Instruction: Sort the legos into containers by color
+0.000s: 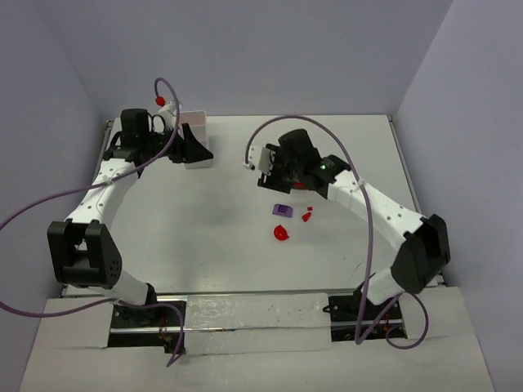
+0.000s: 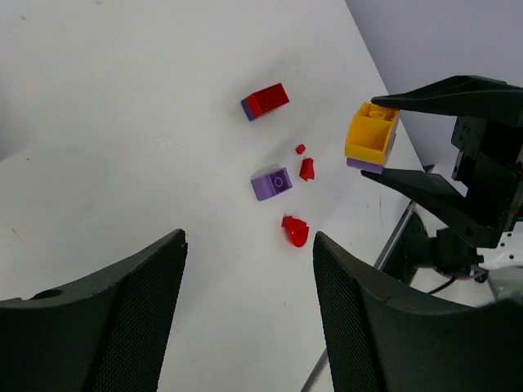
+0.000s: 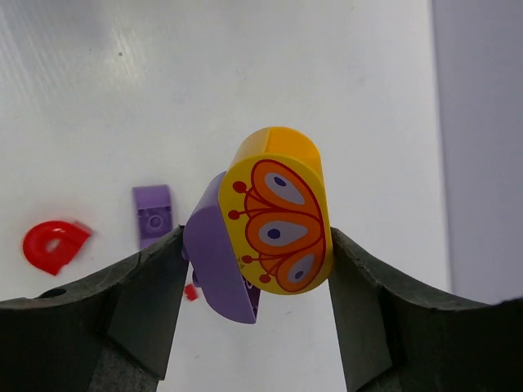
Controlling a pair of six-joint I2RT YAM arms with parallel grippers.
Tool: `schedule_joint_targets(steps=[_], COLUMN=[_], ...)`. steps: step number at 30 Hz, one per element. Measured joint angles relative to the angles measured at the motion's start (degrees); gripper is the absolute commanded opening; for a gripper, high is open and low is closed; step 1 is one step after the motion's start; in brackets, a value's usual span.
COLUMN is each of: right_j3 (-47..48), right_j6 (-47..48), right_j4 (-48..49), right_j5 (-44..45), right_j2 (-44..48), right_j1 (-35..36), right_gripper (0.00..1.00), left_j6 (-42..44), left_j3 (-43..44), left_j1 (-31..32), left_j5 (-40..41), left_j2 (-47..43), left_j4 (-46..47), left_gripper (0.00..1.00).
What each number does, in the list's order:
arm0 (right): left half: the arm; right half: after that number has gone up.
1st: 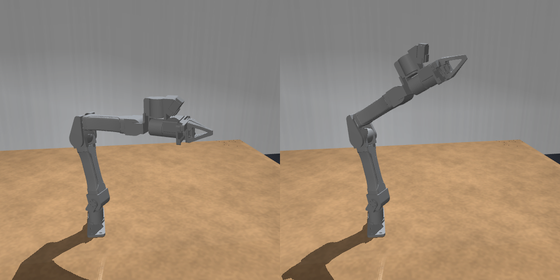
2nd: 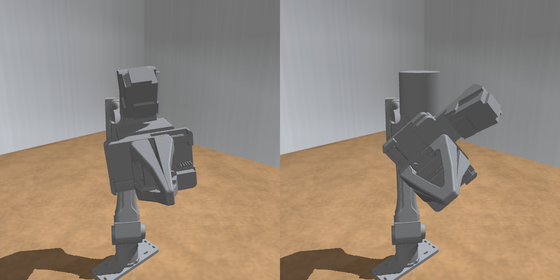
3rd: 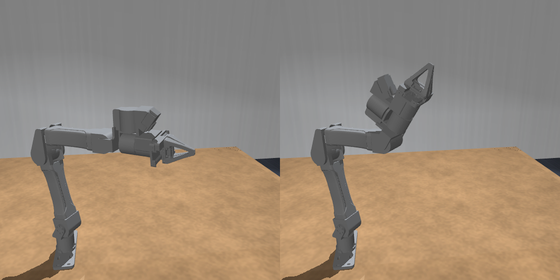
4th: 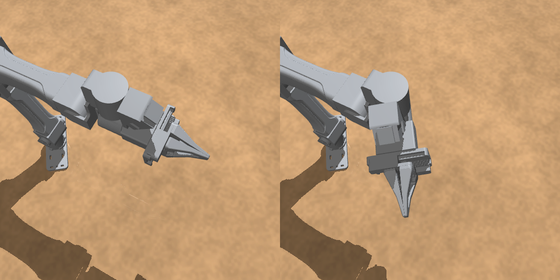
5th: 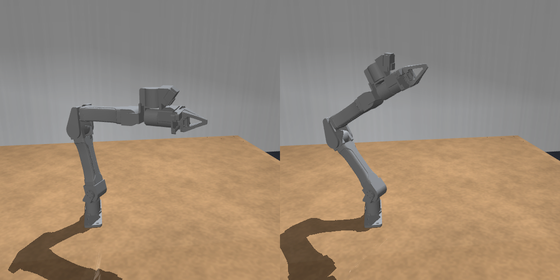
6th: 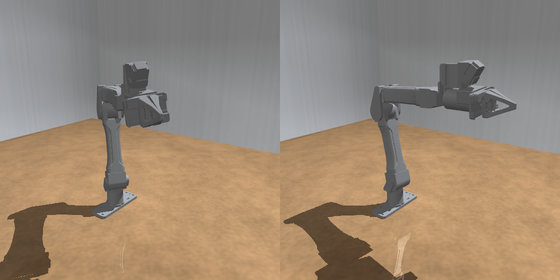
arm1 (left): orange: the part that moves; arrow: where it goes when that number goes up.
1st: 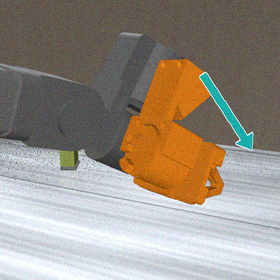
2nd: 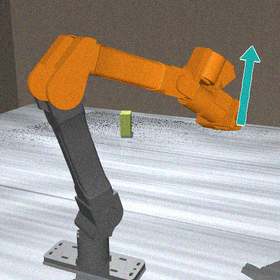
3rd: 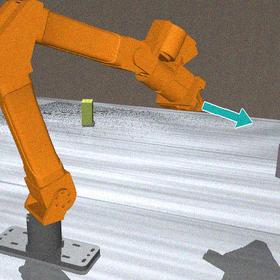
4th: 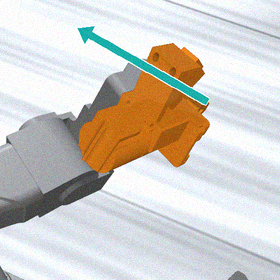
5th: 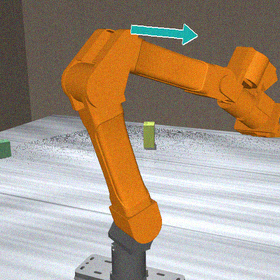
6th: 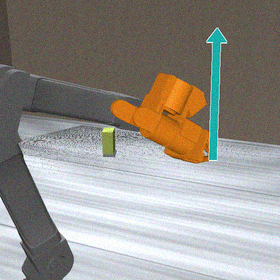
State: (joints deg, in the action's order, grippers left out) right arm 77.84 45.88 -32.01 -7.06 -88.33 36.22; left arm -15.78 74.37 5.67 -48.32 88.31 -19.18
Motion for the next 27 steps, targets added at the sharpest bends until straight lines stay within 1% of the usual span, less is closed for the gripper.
schedule_joint_targets(steps=[3,6,8,10,14,18,22,27], right_j3=[-7.3,-17.5,-22.7,-25.9,-30.0,-32.3,-32.5,-32.6], right_j6=[4.5,10.1,13.5,16.1,20.0,22.5,23.4,23.7], right_j4=[5.9,13.3,16.7,19.6,26.2,31.2,33.5,35.0], right_j5=[2.5,4.8,6.3,7.8,11.4,14.8,16.1,16.7], right_j2=[6.6,12.2,14.2,14.6,15.0,16.0,16.5,17.3], right_j1=[3.2,8.2,11.6,14.4,17.9,20.4,21.5,22.3], right_gripper=[0.00,0.00,0.00,0.00,0.00,0.00,0.00,0.00], left_j6=[1.3,4.1,7.0,10.2,14.6,15.8,16.0,16.4], left_j3=[-0.3,-0.4,-0.4,-0.4,-1.9,-5.4,-5.9,-5.9], left_j1=[0.0,0.7,2.2,4.4,10.4,15.5,18.4,20.0], left_j5=[-2.2,-4.4,-5.5,-6.1,-5.2,-2.5,-0.3,0.9], left_j2=[-1.8,-4.1,-5.4,-6.4,-8.2,-10.3,-10.4,-10.1], left_j4=[-0.9,-2.9,-5.2,-8.0,-11.7,-13.2,-13.7,-13.7], left_gripper=[0.71,0.71,0.71,0.71,0.72,0.72,0.73,0.76])
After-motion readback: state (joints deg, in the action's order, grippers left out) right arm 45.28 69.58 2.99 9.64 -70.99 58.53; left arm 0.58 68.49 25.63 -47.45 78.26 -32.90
